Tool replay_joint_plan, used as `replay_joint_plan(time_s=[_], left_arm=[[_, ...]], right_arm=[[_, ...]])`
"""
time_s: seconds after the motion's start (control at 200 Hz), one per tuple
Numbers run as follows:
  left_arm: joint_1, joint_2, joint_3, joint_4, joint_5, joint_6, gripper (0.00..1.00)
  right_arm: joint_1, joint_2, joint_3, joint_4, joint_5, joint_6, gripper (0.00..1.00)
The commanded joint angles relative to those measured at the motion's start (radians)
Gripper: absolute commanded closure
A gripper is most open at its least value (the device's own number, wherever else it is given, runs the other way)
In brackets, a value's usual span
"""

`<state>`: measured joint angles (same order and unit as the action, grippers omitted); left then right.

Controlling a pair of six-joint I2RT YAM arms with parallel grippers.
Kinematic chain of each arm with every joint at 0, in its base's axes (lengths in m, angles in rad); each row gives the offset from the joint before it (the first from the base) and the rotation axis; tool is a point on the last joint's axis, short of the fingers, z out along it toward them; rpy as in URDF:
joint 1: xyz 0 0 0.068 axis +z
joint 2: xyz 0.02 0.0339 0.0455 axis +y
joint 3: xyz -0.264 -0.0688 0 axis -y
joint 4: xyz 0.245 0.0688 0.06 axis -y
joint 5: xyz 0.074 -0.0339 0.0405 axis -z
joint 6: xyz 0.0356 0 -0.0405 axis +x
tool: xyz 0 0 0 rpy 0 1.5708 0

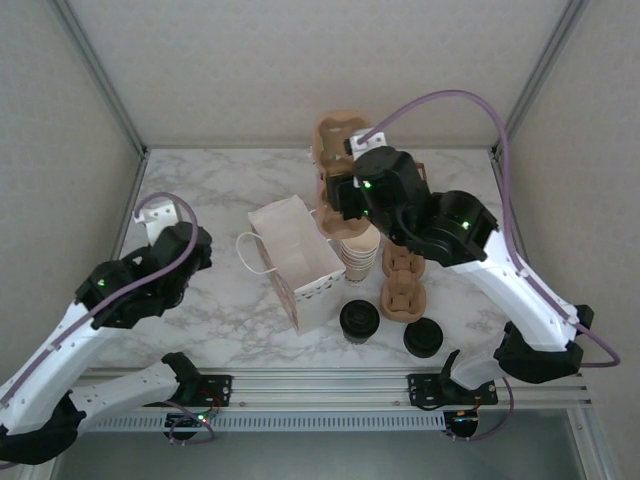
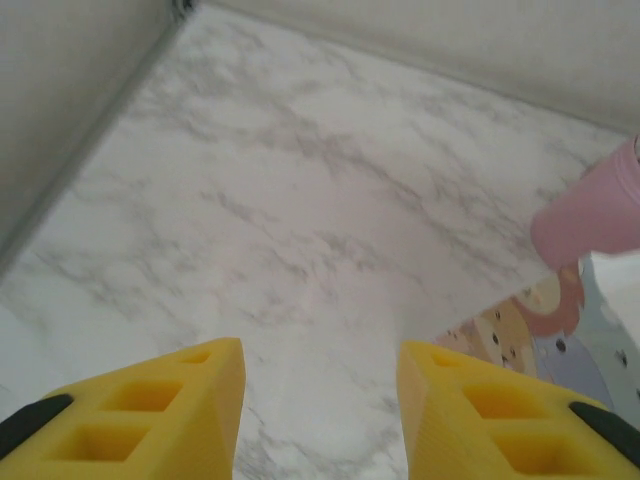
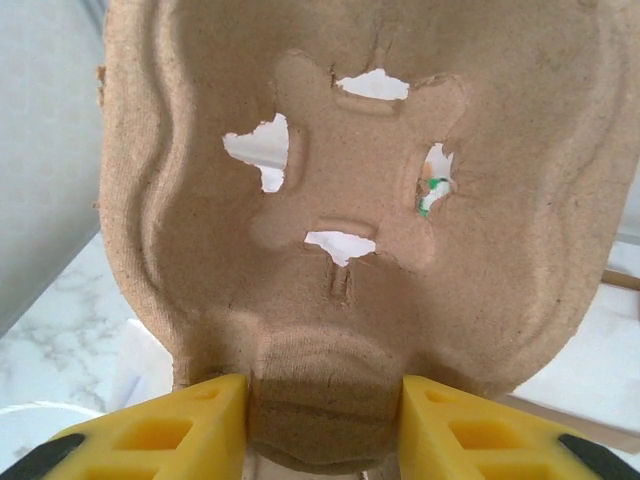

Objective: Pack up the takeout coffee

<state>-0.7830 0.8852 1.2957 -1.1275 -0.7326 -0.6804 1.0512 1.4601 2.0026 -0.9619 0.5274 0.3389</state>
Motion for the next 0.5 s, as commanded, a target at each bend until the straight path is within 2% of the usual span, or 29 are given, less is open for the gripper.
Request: replay_joint_plan(time_s=[0.0, 0.2, 0.31, 0.385, 0.491], left_arm=[[0.124, 0.006, 0.095, 0.001, 0.060, 0.253, 0.55], [0.411, 0.155, 0.189, 0.160, 0.606, 0.330, 0.54], [0.526, 0.242, 0.188, 0.278, 0.902, 0.326, 0.55], [0.580, 0.299, 0.192, 0.316, 1.022, 0.309, 0.57], [0.611, 0.339, 0.194, 0.326, 1.055, 0.301, 0.58]], right_arm=[[0.021, 0.036, -0.016, 0.105, -0.066, -0.014, 0.58], [0.034, 0.105, -0.062, 0.201, -0.131, -0.010, 0.59], [0.044, 0.148, -0.067, 0.224, -0.152, -0.006, 0.59], [0.054, 0.170, -0.068, 0.223, -0.155, -0.006, 0.59], [0.061, 0.187, -0.091, 0.223, -0.143, -0.012, 0.59]])
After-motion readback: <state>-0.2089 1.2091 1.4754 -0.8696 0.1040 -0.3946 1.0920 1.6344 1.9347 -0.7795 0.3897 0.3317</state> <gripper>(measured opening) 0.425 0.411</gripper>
